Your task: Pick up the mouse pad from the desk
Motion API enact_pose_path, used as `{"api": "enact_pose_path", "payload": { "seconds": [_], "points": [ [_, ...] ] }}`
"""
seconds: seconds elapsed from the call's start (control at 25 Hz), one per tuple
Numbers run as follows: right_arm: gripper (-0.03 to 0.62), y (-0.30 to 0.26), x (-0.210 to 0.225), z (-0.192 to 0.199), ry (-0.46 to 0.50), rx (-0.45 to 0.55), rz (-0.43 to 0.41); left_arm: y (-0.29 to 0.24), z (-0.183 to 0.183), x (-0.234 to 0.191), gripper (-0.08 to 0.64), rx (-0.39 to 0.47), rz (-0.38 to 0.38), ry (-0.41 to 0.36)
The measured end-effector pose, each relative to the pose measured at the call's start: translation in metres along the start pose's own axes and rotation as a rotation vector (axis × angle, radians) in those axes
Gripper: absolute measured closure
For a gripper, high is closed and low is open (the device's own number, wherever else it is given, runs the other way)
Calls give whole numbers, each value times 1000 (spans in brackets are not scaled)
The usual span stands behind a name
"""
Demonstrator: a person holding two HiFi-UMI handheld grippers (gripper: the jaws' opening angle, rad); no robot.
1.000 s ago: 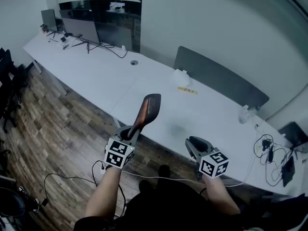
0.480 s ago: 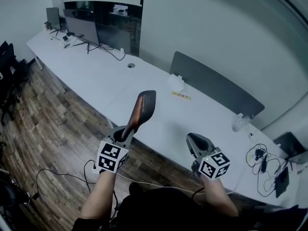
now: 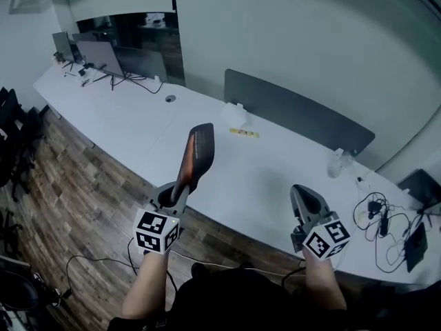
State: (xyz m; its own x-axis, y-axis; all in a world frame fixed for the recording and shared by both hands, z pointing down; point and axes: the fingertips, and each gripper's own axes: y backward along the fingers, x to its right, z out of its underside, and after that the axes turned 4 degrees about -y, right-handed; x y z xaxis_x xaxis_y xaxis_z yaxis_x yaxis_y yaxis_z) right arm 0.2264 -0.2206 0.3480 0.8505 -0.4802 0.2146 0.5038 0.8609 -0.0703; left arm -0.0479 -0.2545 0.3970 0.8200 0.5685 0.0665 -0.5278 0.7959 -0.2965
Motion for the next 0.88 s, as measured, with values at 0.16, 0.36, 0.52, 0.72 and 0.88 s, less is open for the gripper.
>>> {"api": "enact_pose_path", "payload": {
  "seconds": [0.16,0.36,0.52,0.72,0.88],
  "points": [
    [588,11,19,-9,8,37,26,-10,-14,15,525,18,33,-12],
    [589,13,26,-5,-13,37,18,-6,-30,20,525,50,32,-33],
    [589,2,0,-3,11,12,-60,5,-36,12,525,68,11,-33],
    [589,-4,-16,-1,27,-1,-97,13,-32,7,525,77,-23,-26],
    [589,-6,-22,-3,49,-15,-99,22,-25,2,525,86,-42,-2]
  ]
}}
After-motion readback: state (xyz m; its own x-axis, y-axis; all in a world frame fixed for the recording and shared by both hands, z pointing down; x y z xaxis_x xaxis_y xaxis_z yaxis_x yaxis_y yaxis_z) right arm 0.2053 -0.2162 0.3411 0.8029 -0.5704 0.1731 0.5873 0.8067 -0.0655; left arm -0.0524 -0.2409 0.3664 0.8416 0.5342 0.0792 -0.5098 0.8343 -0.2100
